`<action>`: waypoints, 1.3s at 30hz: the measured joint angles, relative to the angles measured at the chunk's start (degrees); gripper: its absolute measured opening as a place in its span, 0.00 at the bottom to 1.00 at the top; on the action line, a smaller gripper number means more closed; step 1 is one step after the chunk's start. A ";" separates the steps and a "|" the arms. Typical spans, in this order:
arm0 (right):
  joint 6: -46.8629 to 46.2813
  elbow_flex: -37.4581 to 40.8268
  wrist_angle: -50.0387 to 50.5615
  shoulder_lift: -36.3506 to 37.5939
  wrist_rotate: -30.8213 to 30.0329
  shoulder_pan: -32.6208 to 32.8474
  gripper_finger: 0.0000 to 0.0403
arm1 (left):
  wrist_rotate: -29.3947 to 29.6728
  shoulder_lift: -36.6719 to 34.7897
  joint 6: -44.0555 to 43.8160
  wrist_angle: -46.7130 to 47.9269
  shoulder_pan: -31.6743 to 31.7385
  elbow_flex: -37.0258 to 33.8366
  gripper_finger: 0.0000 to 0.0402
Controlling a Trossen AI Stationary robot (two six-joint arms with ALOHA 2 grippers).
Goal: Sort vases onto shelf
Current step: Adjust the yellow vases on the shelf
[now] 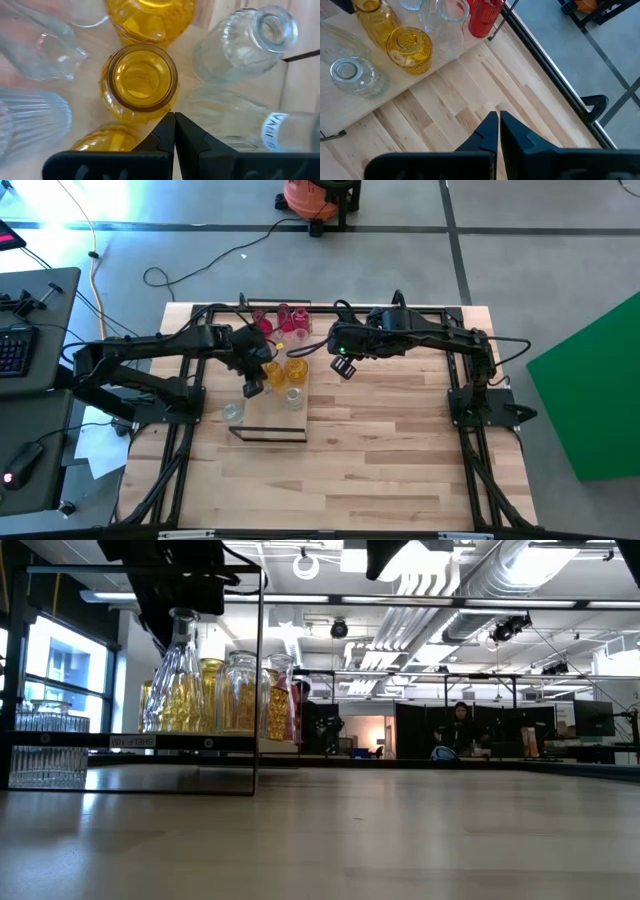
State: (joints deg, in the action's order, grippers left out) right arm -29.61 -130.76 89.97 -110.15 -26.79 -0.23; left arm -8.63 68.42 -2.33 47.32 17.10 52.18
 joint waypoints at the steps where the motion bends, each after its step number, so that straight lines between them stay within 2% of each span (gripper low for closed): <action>1: -0.02 0.00 0.00 0.00 0.00 0.00 0.00 | 0.41 0.00 0.02 -0.14 0.02 0.00 0.00; 15: -0.39 0.00 0.02 0.00 0.11 0.02 0.00 | 4.12 0.00 -0.47 -1.10 0.00 0.00 0.00; 34: -0.64 0.00 0.04 0.00 0.24 1.16 0.00 | 4.76 -0.29 -2.59 -0.81 0.00 0.00 0.00; 39: -1.07 0.00 0.04 0.00 0.24 1.88 0.00 | 4.86 -2.41 -3.06 1.15 0.00 0.02 0.00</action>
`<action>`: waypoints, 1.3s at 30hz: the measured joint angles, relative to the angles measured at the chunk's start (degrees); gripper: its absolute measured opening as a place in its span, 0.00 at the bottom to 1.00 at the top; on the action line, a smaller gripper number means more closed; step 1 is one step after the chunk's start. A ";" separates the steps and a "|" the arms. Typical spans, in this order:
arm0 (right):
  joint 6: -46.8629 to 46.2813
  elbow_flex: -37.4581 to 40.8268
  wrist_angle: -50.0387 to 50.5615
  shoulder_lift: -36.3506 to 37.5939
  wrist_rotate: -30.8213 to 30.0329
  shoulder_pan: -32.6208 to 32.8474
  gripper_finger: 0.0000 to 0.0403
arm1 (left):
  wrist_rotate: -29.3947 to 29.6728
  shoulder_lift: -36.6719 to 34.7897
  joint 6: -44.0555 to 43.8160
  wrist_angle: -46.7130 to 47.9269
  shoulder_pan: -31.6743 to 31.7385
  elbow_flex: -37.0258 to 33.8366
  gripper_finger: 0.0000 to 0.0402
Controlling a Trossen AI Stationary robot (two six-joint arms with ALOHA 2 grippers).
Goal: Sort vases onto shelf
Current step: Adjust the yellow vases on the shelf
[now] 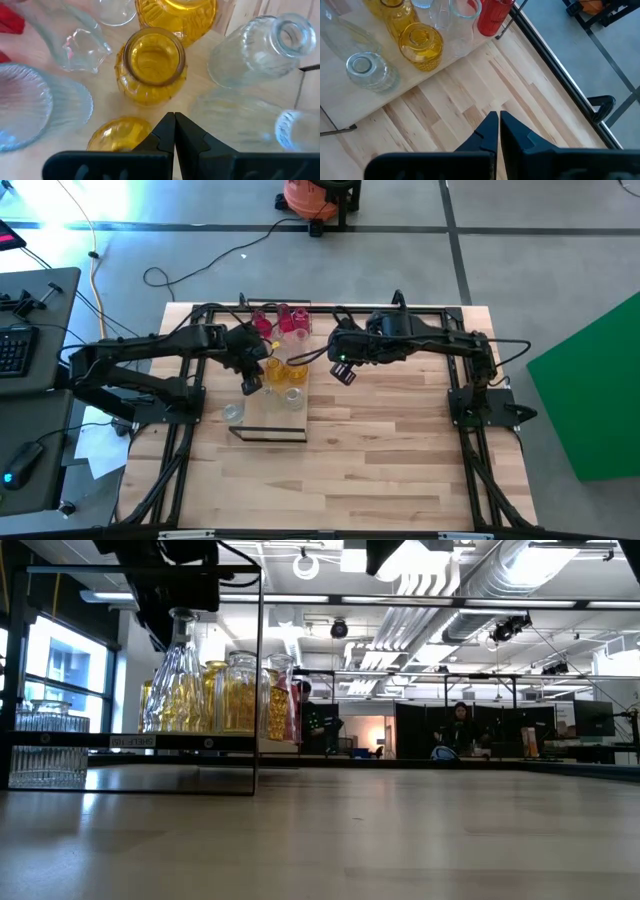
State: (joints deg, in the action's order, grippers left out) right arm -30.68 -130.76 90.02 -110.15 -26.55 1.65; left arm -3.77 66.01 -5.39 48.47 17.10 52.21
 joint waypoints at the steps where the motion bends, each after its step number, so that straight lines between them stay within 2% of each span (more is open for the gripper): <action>1: 0.00 0.00 0.00 0.00 0.00 0.05 0.00 | -0.02 -0.70 0.00 0.43 0.00 0.00 0.00; 11: -0.39 0.00 0.00 0.00 -0.01 0.40 0.00 | 0.11 -8.11 -1.90 5.58 0.00 3.41 0.00; 18: -0.42 0.00 0.00 0.00 -0.07 0.55 0.00 | 6.01 -9.68 -0.07 15.87 0.02 2.44 0.00; 25: -0.44 0.00 -0.02 0.00 -0.04 0.66 0.00 | 6.60 -9.50 -0.50 13.05 0.02 -3.55 0.00; 30: -0.83 0.00 -0.02 0.00 -0.03 0.66 0.00 | 11.77 -9.54 -1.49 12.82 0.02 -5.54 0.00; 39: -0.83 0.00 -0.01 0.00 -0.03 0.66 0.00 | 11.59 -9.51 -1.82 11.30 0.00 -7.64 0.00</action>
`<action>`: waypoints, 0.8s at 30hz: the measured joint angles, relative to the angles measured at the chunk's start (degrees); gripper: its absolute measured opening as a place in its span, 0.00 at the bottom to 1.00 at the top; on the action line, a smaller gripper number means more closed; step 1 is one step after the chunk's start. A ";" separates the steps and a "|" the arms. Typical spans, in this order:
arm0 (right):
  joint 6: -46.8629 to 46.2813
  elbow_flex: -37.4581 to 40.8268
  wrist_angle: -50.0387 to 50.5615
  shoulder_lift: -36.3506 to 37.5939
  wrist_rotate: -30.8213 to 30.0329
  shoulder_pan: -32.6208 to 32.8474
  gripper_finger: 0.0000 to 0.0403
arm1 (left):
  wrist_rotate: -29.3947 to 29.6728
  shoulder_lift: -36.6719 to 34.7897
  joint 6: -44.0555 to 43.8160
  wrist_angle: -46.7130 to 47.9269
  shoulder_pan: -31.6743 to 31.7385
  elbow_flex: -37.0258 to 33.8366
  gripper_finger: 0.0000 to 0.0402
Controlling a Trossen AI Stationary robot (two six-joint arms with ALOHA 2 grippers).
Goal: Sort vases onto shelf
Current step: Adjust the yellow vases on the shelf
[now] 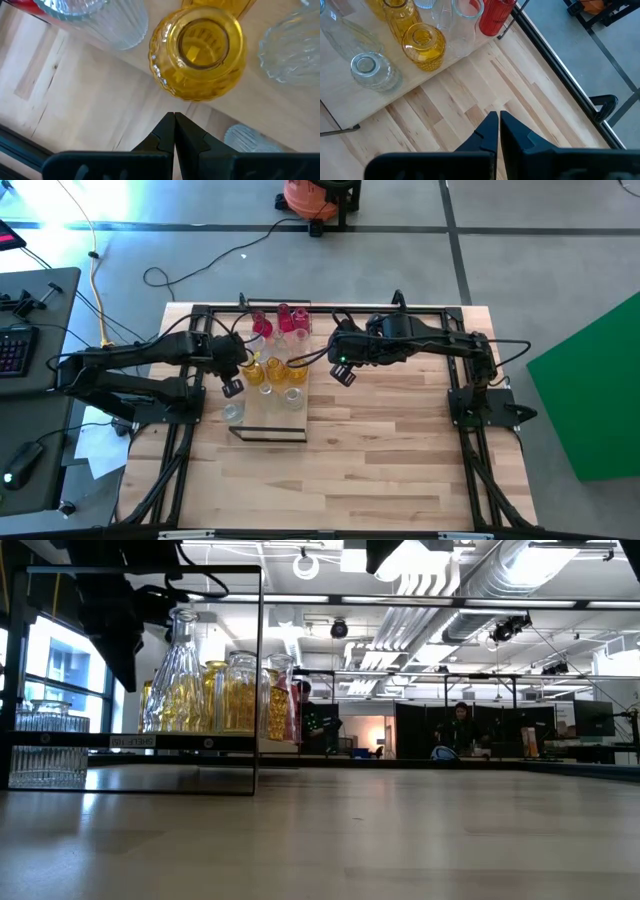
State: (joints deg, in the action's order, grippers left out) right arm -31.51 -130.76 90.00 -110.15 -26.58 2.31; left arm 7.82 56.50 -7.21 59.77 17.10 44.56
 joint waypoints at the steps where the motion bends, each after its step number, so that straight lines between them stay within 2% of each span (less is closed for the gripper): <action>1: 0.00 0.00 0.01 -0.01 0.00 0.00 0.00 | -0.01 -0.02 -0.03 -0.22 0.00 -0.01 0.00; 13: -0.67 0.00 -0.01 0.00 0.11 0.00 0.00 | -1.28 -0.03 -1.26 -4.46 0.00 -0.01 0.00; 24: -1.09 0.00 0.00 0.00 0.50 0.42 0.00 | -1.26 -0.03 -1.75 -4.09 0.00 -0.01 0.00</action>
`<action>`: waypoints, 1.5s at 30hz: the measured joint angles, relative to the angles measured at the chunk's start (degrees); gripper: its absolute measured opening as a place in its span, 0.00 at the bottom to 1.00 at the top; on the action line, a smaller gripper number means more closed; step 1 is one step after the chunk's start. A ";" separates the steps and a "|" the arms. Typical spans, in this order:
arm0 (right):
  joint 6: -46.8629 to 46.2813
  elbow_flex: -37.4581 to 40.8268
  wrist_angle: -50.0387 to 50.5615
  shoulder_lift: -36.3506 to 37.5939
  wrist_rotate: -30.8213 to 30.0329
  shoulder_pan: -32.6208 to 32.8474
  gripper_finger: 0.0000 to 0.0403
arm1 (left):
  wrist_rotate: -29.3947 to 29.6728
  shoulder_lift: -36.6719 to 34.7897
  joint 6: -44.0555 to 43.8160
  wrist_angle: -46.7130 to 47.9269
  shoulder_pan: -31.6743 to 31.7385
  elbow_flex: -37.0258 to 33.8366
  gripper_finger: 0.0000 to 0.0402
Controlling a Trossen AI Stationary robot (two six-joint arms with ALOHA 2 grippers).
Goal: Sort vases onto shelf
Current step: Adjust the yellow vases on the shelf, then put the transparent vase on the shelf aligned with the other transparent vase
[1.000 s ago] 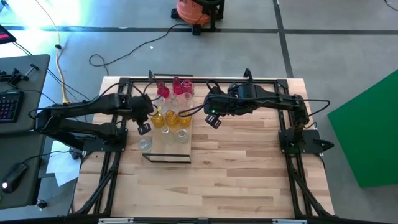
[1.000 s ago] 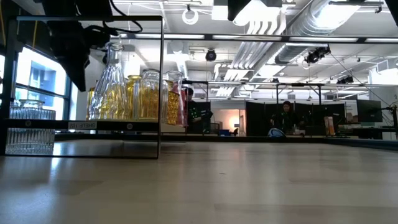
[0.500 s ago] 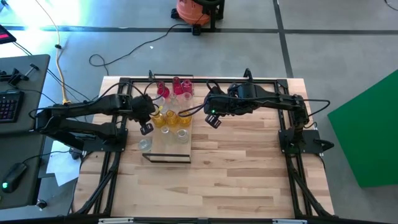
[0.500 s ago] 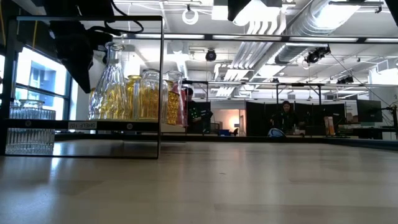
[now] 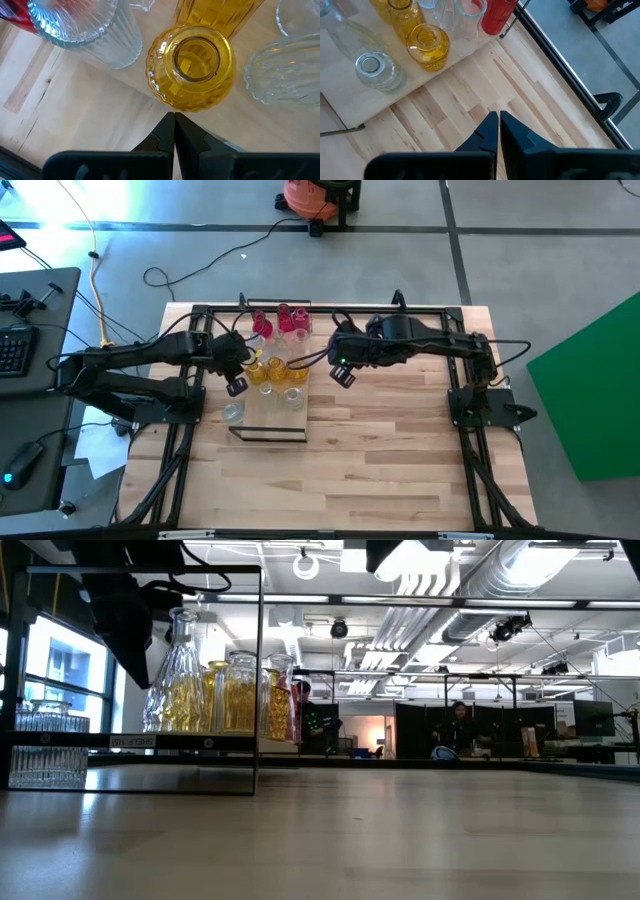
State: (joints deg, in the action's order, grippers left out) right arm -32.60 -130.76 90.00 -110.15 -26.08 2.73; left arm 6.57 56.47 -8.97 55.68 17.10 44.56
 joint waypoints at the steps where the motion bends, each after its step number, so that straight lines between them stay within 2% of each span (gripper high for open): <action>1: -0.07 0.00 -0.01 0.00 0.02 0.19 0.00 | 0.02 -0.04 -0.07 0.07 0.00 0.00 0.00; 6: -0.47 0.00 0.02 0.00 -0.01 1.34 0.00 | 0.63 -2.46 -0.44 4.43 0.00 0.88 0.00; 12: -0.48 0.00 0.01 0.00 -0.01 2.35 0.00 | 0.42 -8.20 -0.44 15.65 0.00 7.50 0.00; 17: -0.52 0.00 0.01 0.00 -0.03 2.31 0.00 | -4.45 -13.61 -2.71 20.93 0.00 12.30 0.00; 23: -0.50 0.00 0.01 0.00 -0.51 2.79 0.00 | -11.34 -19.95 -11.04 24.26 -2.09 13.12 0.00; 29: -0.61 0.00 0.02 0.00 -2.50 3.64 0.00 | -10.15 -24.57 -20.41 24.85 -5.70 13.14 0.00; 34: -0.55 0.00 0.01 0.00 -2.85 3.70 0.00 | -9.68 -25.72 -24.38 23.15 -8.05 10.46 0.00; 38: 0.00 0.00 0.02 0.00 -2.87 3.67 0.00 | -10.87 -25.68 -26.65 16.74 -10.98 4.47 0.00; 42: 0.03 0.00 0.02 0.00 -2.87 3.64 0.00 | -12.33 -25.66 -30.05 9.74 -16.37 -0.99 0.00; 45: 0.04 0.00 0.02 0.00 -2.87 3.64 0.00 | -11.05 -25.64 -32.11 10.97 -21.60 -1.64 0.00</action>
State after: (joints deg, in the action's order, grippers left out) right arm -32.56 -130.76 90.02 -110.15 -28.95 6.37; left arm -4.48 30.82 -41.07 66.65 -4.49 42.92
